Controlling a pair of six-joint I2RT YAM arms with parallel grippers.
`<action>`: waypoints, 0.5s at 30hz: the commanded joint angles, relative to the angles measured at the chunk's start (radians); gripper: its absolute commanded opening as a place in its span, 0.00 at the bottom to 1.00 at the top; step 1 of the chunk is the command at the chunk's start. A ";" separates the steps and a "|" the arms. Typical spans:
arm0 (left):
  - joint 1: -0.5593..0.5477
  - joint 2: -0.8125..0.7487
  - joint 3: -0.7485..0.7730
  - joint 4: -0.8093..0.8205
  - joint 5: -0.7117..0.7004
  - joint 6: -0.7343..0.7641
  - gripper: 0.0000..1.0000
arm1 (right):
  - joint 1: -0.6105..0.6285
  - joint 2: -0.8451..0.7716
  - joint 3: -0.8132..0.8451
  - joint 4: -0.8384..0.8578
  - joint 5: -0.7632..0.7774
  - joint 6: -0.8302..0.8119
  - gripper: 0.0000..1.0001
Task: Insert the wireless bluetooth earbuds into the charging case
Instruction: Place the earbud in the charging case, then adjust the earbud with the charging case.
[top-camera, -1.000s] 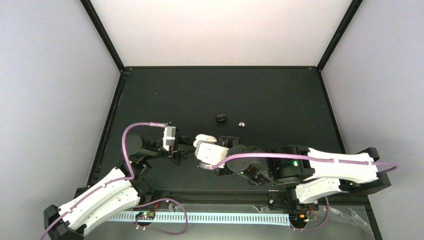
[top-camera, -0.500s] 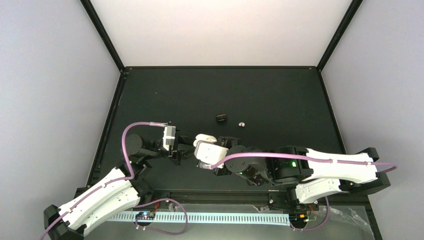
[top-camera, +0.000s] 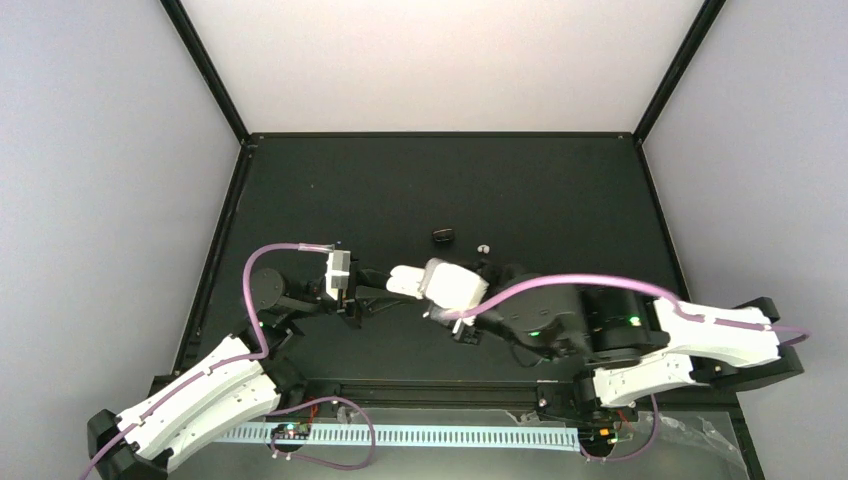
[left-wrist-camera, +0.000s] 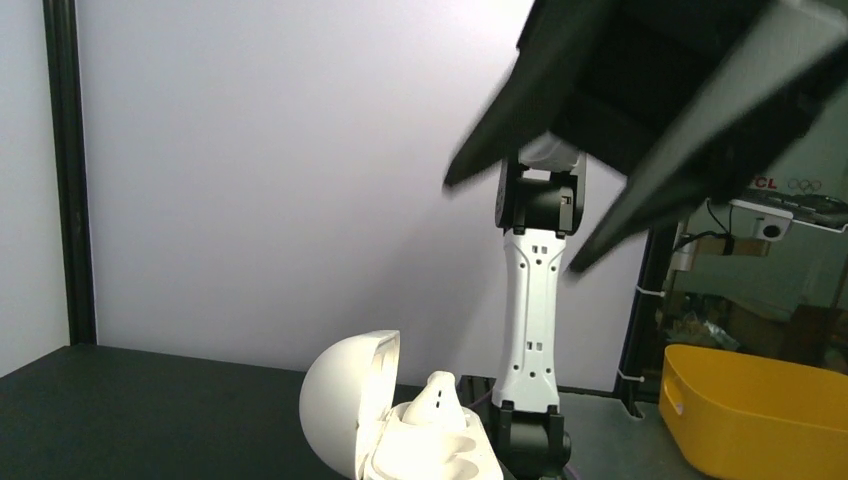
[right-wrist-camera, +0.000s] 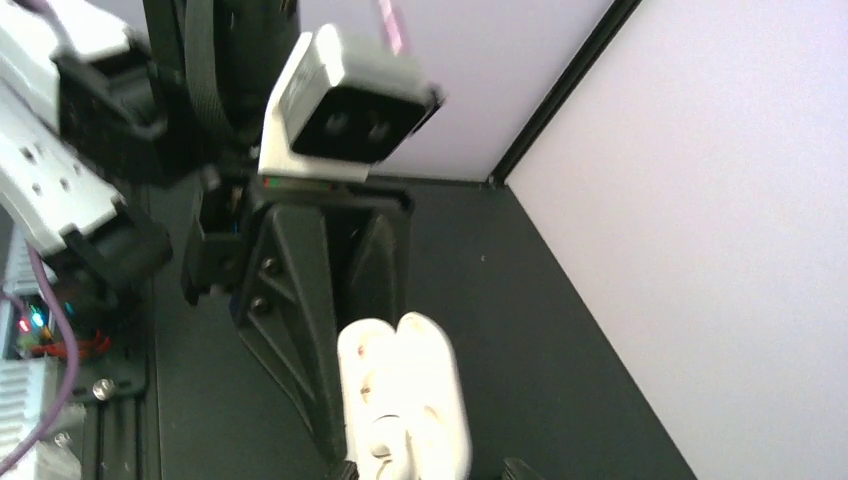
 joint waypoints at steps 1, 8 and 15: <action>-0.007 -0.004 0.042 0.013 -0.009 0.012 0.02 | -0.020 -0.111 0.064 0.088 -0.030 0.065 0.41; -0.007 -0.018 0.033 0.028 0.023 0.020 0.02 | -0.188 -0.183 -0.037 0.122 -0.101 0.196 0.68; -0.008 -0.040 0.025 0.021 0.027 0.031 0.02 | -0.196 -0.136 -0.069 0.126 -0.203 0.227 0.79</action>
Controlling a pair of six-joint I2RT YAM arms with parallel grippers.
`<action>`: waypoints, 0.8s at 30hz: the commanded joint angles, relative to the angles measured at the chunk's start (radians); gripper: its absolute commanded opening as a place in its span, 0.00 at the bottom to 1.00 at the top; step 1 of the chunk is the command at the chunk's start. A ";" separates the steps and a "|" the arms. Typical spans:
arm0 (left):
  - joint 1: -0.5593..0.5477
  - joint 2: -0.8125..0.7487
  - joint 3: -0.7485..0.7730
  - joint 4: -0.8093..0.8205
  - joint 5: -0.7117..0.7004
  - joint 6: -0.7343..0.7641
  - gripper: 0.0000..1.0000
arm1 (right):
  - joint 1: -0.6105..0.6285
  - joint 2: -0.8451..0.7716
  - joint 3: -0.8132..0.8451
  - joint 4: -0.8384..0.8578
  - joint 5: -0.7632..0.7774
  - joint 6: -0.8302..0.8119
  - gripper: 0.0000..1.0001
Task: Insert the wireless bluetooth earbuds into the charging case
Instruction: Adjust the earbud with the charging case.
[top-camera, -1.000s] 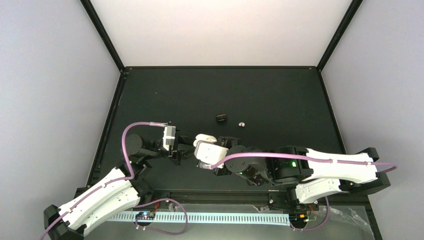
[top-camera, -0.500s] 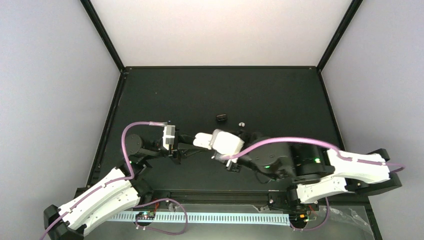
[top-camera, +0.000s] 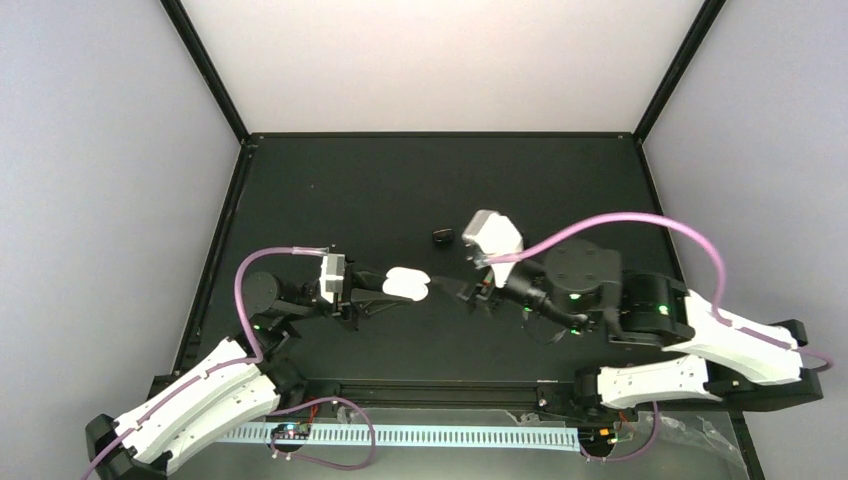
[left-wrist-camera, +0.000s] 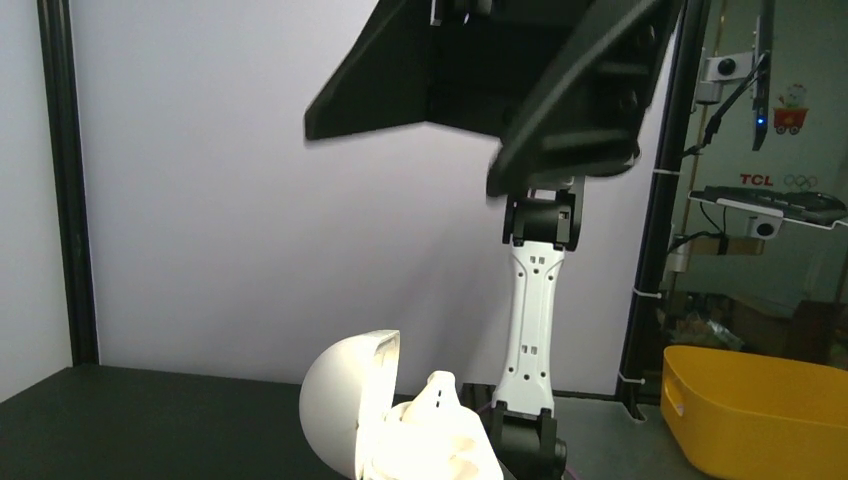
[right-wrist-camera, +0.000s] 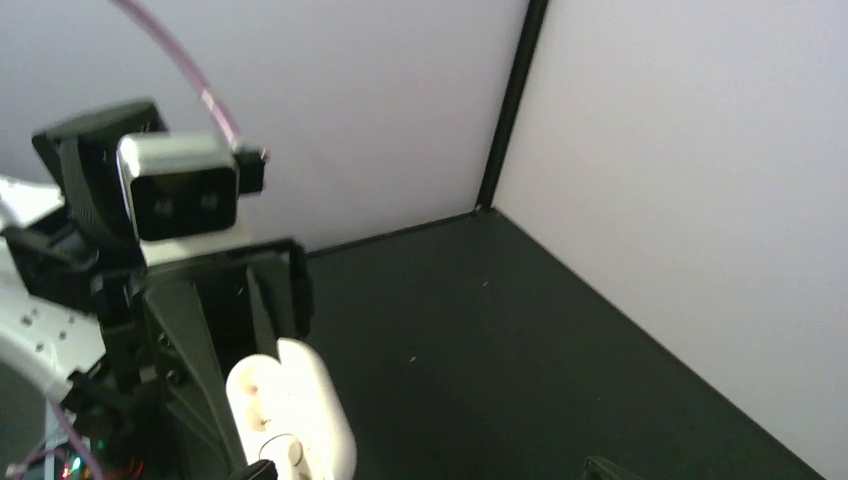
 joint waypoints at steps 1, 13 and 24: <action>-0.007 -0.026 0.025 0.018 0.021 0.018 0.01 | -0.005 0.037 -0.017 0.012 -0.090 0.039 0.80; -0.007 -0.032 0.022 0.012 0.019 0.027 0.02 | -0.005 0.090 0.016 -0.054 -0.090 0.037 0.82; -0.008 -0.030 0.022 0.015 0.032 0.020 0.02 | -0.004 0.124 0.032 -0.048 -0.003 0.042 0.82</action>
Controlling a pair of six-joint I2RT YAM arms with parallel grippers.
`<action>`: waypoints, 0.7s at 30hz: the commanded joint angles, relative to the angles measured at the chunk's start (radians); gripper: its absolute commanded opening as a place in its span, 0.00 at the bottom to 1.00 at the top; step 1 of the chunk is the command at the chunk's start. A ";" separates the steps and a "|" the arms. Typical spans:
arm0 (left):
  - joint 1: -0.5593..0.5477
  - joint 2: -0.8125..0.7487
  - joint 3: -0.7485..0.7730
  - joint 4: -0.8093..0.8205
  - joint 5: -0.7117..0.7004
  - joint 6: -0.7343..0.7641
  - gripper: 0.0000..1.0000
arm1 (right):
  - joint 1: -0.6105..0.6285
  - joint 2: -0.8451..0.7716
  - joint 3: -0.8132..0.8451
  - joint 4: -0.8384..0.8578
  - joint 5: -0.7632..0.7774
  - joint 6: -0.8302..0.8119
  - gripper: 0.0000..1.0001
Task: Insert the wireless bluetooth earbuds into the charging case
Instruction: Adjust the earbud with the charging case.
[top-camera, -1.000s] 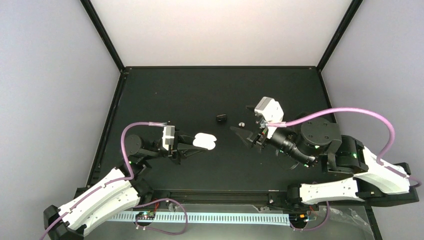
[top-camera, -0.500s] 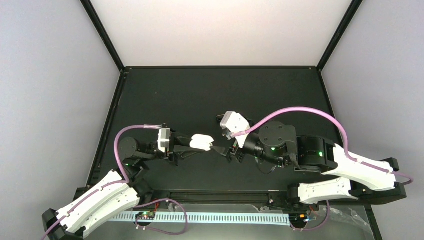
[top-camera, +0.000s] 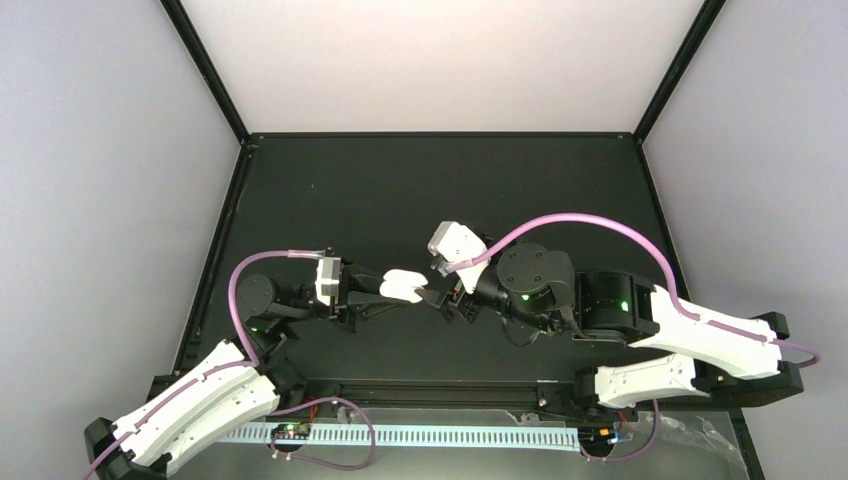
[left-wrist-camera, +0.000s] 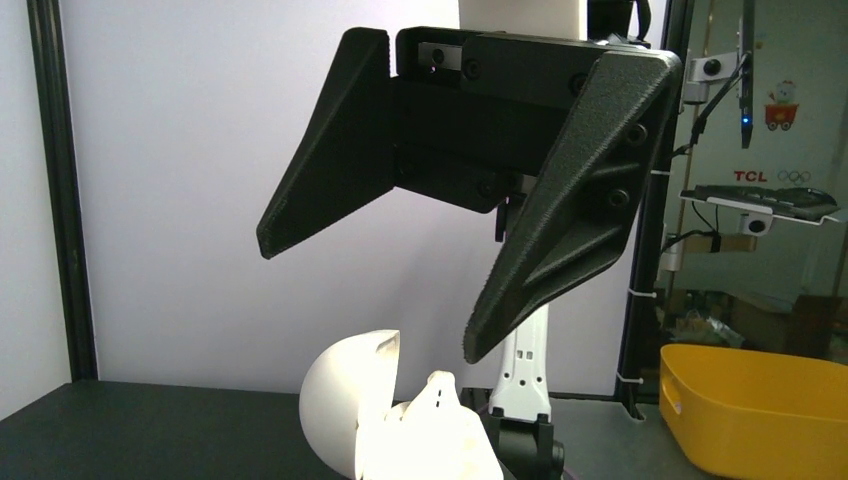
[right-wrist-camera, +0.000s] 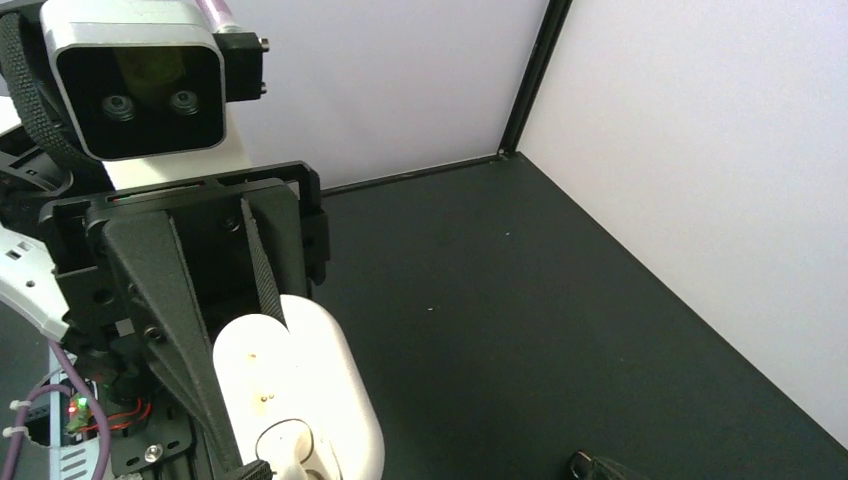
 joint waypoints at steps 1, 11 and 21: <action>-0.007 -0.005 0.022 0.015 0.025 0.007 0.02 | -0.004 0.001 0.028 0.005 0.052 0.013 0.82; -0.008 -0.004 0.022 0.020 0.025 0.006 0.02 | -0.005 0.010 0.027 -0.001 0.039 0.014 0.82; -0.007 -0.005 0.024 0.021 0.023 0.003 0.02 | -0.004 0.028 0.027 -0.014 0.017 0.017 0.82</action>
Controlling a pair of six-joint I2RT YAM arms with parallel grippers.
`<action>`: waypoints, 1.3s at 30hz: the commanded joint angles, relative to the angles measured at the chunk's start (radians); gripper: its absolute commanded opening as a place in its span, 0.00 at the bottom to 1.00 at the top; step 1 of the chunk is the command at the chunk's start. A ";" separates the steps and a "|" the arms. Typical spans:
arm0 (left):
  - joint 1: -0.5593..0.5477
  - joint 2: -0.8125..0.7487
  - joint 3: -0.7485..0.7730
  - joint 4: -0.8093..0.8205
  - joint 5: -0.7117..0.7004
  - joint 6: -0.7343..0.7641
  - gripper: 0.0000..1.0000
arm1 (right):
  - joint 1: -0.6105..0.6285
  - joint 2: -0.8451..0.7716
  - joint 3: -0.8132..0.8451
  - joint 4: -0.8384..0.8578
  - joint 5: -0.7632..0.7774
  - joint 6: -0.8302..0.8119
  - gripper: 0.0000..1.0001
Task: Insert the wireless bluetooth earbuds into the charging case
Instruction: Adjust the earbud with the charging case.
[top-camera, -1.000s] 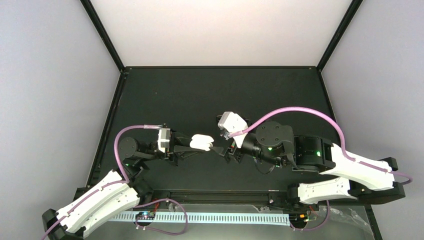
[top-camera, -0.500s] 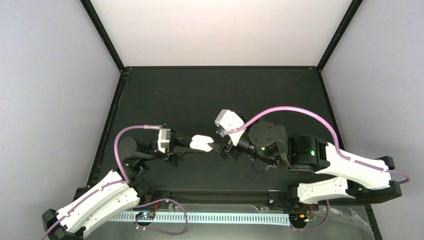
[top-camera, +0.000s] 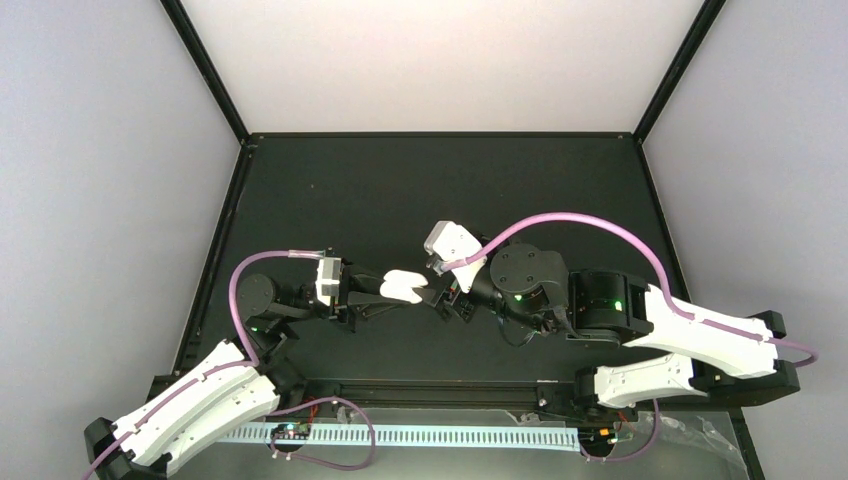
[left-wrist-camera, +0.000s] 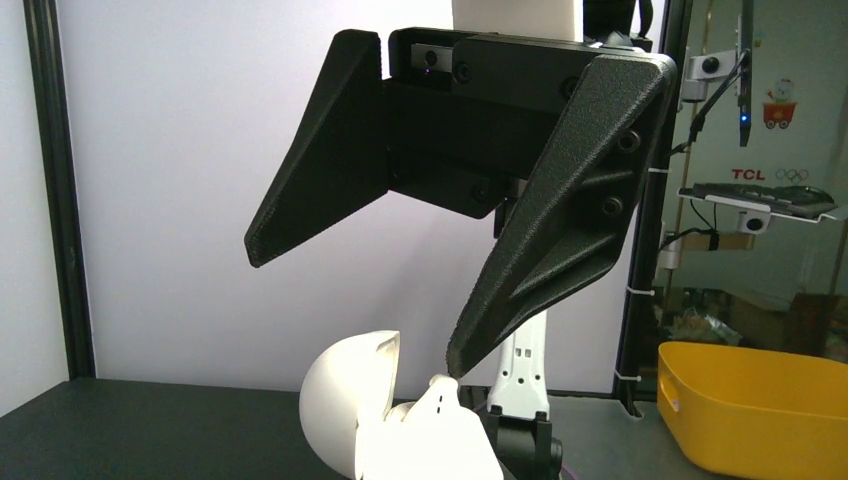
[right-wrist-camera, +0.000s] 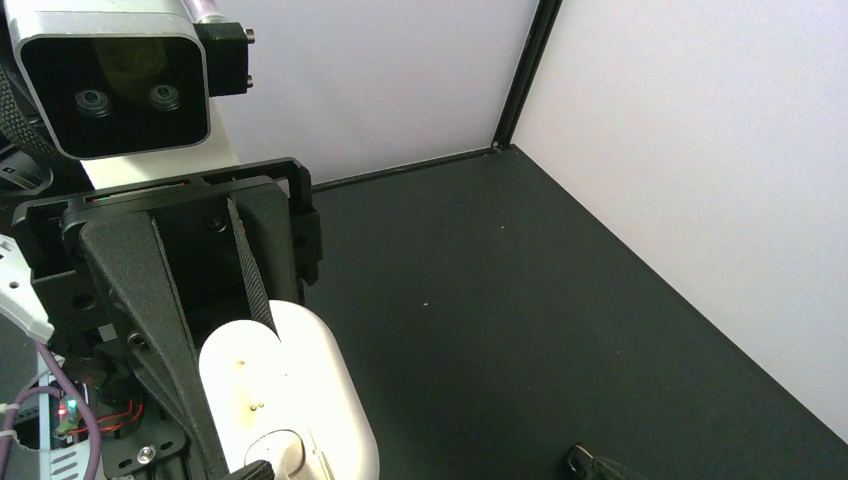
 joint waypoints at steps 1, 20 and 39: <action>-0.007 -0.006 0.026 0.023 0.015 0.004 0.02 | -0.004 0.011 0.024 -0.013 -0.006 0.010 0.82; -0.008 -0.021 0.003 -0.016 -0.005 0.033 0.02 | -0.041 -0.082 0.071 0.057 -0.048 0.032 0.82; -0.007 -0.032 0.022 -0.052 -0.037 0.061 0.02 | -0.066 -0.031 0.082 -0.112 -0.480 -0.015 0.37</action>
